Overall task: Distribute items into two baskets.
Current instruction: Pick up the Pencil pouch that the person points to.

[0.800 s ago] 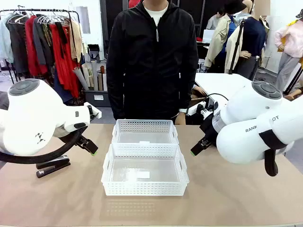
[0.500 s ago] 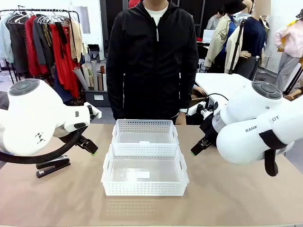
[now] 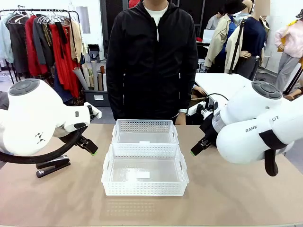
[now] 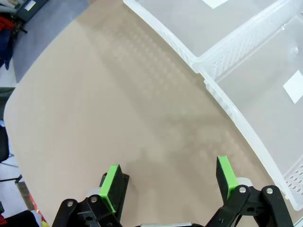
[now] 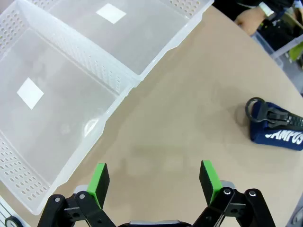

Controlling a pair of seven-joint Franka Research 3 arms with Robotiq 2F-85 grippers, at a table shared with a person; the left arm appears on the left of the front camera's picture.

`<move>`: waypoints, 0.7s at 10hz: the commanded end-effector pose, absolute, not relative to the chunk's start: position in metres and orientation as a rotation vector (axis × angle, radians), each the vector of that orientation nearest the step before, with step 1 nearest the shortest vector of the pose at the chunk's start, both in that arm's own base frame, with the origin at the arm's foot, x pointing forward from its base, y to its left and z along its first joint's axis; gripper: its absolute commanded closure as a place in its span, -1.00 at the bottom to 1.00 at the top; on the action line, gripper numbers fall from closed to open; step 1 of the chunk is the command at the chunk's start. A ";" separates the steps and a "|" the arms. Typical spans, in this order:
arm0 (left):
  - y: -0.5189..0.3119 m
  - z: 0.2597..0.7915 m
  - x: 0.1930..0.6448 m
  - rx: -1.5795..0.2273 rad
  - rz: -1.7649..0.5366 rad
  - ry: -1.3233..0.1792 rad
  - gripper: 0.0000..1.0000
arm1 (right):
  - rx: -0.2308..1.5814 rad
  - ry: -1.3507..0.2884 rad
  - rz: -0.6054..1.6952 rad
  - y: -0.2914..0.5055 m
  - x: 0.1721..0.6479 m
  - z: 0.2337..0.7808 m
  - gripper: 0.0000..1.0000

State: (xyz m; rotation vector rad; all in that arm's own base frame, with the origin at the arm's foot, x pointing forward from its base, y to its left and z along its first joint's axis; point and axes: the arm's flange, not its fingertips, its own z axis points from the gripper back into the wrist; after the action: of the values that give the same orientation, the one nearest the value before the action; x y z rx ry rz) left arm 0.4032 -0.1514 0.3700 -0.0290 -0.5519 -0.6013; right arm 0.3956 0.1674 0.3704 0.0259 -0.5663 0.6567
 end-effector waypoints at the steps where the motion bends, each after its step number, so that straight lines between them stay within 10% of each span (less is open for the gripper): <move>1: -0.151 0.370 0.403 -0.029 -0.601 -0.552 -1.00 | 0.026 -0.566 0.656 0.167 0.396 0.370 -1.00; 7: -0.151 0.370 0.403 -0.029 -0.601 -0.552 -1.00 | 0.026 -0.566 0.657 0.167 0.396 0.370 -1.00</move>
State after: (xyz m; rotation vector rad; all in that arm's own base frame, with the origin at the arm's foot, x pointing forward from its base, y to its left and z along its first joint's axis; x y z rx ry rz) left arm 0.4032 -0.1514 0.3700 -0.0290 -0.5519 -0.6013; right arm 0.3956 0.1674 0.3704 0.0259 -0.5662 0.6567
